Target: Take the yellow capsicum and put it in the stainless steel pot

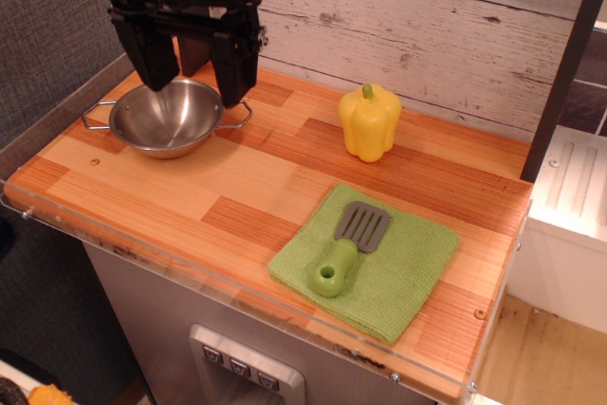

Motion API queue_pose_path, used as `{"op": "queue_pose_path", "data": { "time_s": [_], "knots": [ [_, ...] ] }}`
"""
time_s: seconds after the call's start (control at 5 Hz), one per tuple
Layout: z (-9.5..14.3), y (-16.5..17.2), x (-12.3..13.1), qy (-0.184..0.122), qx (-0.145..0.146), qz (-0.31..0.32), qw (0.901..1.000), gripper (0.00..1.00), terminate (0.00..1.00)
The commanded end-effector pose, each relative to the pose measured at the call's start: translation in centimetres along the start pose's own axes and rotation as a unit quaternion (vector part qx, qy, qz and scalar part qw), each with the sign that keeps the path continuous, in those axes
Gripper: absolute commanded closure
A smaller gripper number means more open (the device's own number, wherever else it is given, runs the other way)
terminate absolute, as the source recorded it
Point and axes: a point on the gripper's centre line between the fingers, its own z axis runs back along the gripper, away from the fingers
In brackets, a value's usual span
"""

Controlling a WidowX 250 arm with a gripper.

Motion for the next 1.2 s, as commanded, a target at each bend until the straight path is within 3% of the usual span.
{"op": "queue_pose_path", "data": {
  "time_s": [0.0, 0.6, 1.0],
  "knots": [
    [-2.2, -3.1, 4.9, -0.018, 0.033, -0.054, 0.9979, 0.00, 0.00],
    [-5.8, -4.7, 9.4, -0.027, 0.049, -0.054, 0.9970, 0.00, 0.00],
    [-5.0, -5.4, 12.7, -0.064, 0.036, -0.049, 0.9961, 0.00, 0.00]
  ]
}}
